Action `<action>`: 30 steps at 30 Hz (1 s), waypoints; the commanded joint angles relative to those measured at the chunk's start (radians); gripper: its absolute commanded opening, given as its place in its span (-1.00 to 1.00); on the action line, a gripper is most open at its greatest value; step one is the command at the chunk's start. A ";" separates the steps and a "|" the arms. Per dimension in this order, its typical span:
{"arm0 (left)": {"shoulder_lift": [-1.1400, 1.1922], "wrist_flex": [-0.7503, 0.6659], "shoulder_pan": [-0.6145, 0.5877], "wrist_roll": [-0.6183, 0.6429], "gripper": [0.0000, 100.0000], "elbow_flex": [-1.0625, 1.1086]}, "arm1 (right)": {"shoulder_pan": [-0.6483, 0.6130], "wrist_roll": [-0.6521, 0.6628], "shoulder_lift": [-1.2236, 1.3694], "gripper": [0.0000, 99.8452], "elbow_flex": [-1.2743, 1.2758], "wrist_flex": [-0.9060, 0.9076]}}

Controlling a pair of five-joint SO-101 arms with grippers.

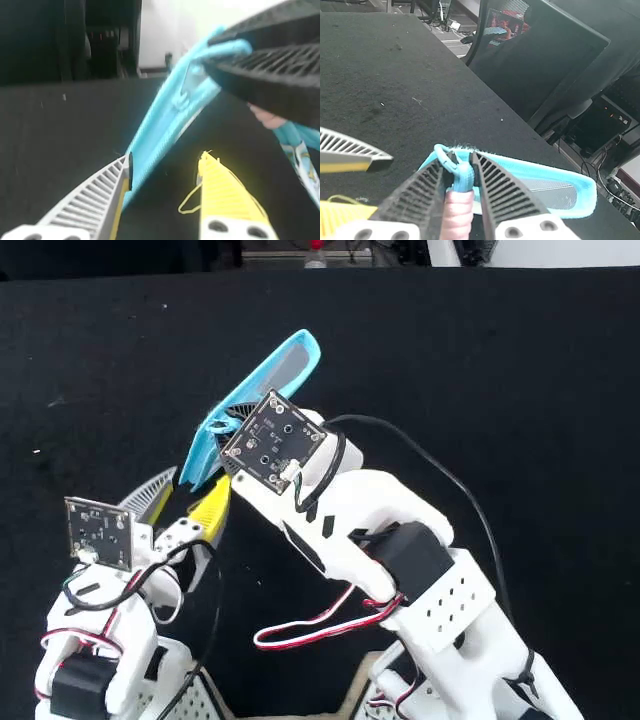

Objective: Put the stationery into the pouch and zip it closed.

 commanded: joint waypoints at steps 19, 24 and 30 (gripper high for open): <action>0.002 -0.377 0.090 -0.141 -0.56 0.209 | -0.011 0.000 -0.036 -0.98 -0.021 0.080; 0.002 -0.351 0.105 -0.141 -0.68 0.225 | -0.008 0.000 -0.064 -0.98 -0.024 0.129; 0.002 -0.216 0.171 -0.209 -0.94 0.173 | -0.008 0.000 -0.196 -0.98 0.008 0.152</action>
